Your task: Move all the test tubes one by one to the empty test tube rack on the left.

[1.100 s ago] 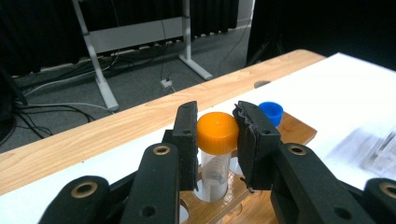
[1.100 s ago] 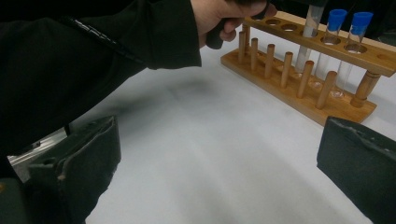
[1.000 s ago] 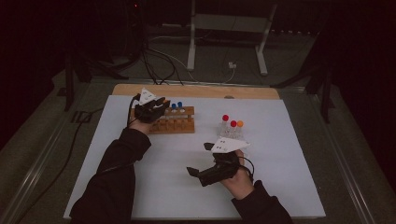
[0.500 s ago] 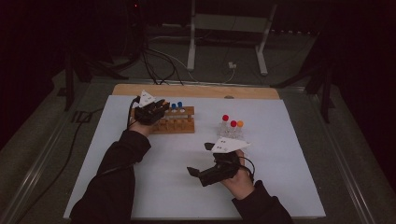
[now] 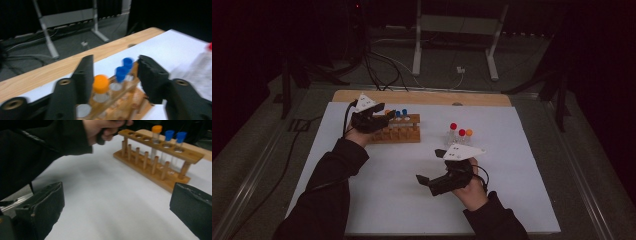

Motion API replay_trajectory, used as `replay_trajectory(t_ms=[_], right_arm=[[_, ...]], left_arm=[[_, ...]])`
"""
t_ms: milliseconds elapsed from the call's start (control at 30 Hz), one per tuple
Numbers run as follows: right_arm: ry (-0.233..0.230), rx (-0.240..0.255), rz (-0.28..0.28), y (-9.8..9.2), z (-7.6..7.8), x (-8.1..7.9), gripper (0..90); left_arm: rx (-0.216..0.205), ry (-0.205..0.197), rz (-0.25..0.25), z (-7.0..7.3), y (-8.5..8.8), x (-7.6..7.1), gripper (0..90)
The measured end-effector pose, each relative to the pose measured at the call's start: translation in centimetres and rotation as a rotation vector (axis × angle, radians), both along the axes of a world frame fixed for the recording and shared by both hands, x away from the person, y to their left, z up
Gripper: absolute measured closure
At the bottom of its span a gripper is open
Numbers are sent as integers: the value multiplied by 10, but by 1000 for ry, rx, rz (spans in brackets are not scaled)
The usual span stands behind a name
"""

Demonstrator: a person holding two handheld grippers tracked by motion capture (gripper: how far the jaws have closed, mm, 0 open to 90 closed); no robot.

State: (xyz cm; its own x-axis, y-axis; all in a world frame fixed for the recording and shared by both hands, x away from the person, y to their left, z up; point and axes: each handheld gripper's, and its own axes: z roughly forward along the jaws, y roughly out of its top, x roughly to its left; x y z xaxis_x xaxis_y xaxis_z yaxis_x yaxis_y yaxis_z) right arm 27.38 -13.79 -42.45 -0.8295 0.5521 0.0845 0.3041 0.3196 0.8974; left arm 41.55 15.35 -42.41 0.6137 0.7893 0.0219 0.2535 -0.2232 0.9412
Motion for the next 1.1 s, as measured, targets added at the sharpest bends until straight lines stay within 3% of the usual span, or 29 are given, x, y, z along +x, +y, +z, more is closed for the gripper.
replay_trajectory(t_ms=[333,467,733,900,1100], right_arm=[[-30,21,-85,-30,12,10,0],[-40,24,-132,-46,14,14,0],[-63,25,-218,-76,16,29,0],[-79,-3,-274,-95,16,40,0],[-67,-17,-350,-119,7,60,0]], left_arm=[[-31,-7,-135,13,10,-42,253],[11,7,-208,12,9,-60,162],[10,41,-299,0,8,-93,25],[22,83,-361,-14,8,-110,24],[6,83,-364,-26,12,-120,24]])
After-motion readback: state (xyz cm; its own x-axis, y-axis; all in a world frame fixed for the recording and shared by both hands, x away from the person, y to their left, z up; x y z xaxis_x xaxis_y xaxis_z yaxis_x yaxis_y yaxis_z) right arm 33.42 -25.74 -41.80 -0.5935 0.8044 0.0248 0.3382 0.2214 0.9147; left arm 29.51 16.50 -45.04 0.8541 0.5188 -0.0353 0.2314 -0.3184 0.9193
